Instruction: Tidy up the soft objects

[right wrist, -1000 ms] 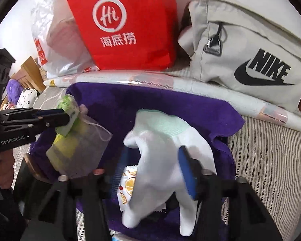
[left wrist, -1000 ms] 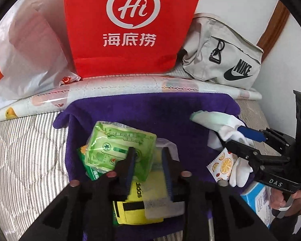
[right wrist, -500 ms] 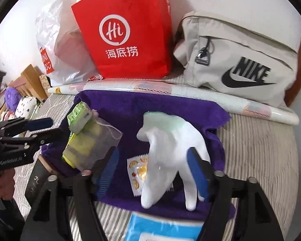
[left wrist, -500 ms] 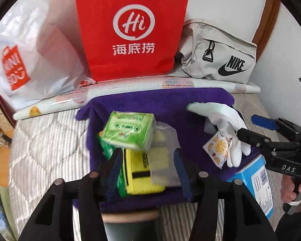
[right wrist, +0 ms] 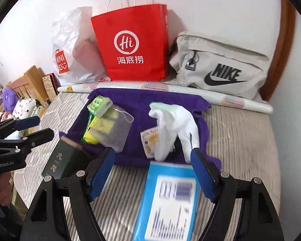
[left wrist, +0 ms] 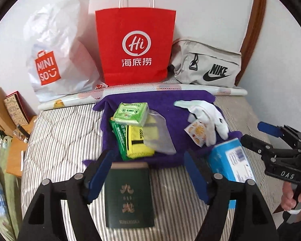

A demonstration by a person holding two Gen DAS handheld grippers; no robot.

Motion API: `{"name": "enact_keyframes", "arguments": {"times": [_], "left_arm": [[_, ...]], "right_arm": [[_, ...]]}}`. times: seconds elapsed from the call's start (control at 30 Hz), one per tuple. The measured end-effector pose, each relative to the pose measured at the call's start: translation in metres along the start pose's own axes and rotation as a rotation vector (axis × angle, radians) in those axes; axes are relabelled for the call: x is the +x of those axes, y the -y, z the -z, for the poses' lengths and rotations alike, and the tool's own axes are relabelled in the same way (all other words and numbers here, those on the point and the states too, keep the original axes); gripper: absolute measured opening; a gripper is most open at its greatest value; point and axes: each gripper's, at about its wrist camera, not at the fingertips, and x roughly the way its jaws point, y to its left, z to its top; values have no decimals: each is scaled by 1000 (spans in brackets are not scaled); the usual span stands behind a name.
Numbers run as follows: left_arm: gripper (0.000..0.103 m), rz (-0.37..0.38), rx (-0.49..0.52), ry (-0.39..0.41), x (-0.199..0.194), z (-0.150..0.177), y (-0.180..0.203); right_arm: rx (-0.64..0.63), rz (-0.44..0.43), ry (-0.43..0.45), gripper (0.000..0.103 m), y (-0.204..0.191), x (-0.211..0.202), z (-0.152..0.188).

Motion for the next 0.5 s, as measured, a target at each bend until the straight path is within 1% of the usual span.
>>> {"name": "enact_keyframes", "arguments": {"times": [0.07, 0.13, 0.2, 0.23, 0.3, 0.4, 0.5], "left_arm": [[76, -1, -6, 8, -13, 7, 3], [81, -8, -9, 23, -29, 16, 6], [82, -30, -12, 38, -41, 24, 9], [82, -47, -10, 45, -50, 30, 11], [83, -45, -7, 56, -63, 39, 14], [83, -42, -11, 80, -83, 55, 19], [83, -47, -17, 99, -98, 72, 24]], "right_arm": [[-1, 32, 14, 78, -5, -15, 10], [0, 40, 38, 86, -10, -34, 20], [7, 50, 67, 89, -13, -50, 30], [11, 55, 82, 95, -14, -57, 34], [25, 77, 107, 99, -16, -71, 45], [36, 96, 117, 99, -17, -86, 59], [50, 93, 114, 99, -20, -97, 74]]}}
